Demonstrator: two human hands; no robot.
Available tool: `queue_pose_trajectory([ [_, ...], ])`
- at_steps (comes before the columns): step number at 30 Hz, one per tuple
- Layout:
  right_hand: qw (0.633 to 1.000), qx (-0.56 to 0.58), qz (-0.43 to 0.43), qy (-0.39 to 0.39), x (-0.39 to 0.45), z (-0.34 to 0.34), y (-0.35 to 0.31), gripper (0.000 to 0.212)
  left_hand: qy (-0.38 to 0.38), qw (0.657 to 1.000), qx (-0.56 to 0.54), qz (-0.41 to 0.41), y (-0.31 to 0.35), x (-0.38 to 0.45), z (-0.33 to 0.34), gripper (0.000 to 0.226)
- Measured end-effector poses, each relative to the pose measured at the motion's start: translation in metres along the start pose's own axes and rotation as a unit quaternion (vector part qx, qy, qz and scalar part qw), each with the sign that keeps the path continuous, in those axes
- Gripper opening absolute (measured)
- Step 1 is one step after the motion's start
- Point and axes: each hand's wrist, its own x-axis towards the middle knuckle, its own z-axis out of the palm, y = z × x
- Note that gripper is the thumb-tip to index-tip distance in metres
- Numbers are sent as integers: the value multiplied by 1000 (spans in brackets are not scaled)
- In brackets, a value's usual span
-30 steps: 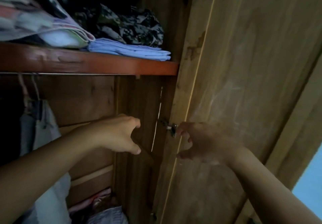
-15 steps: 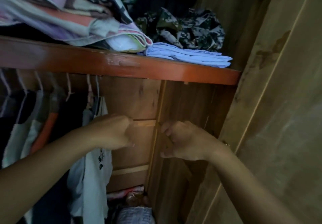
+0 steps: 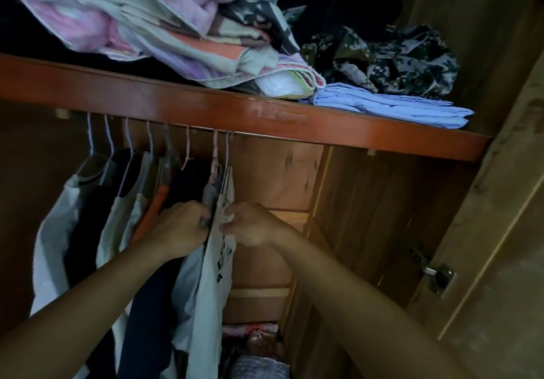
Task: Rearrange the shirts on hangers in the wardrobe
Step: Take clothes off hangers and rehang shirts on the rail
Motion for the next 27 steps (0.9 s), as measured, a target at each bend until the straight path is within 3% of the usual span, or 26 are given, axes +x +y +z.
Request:
queue_pose_trajectory([
  [5, 993, 84, 51, 62, 40, 18, -16, 40, 31, 995, -96, 12, -10, 5, -9, 15],
  [9, 994, 11, 33, 105, 54, 31, -22, 15, 48, 996, -71, 14, -13, 12, -18, 12],
  [14, 988, 32, 63, 135, 60, 30, -17, 28, 61, 993, -99, 23, -13, 21, -24, 12],
  [17, 985, 71, 65, 144, 65, 27, -22, 28, 54, 993, -98, 28, -11, 26, -23, 9],
  [22, 987, 34, 71, 142, 72, 30, -24, 22, 44, 992, -113, 36, -8, 33, -21, 13],
  [27, 968, 47, 89, 231, 62, 24, -16, 26, 54, 992, -114, 30, -20, 36, -15, 6],
])
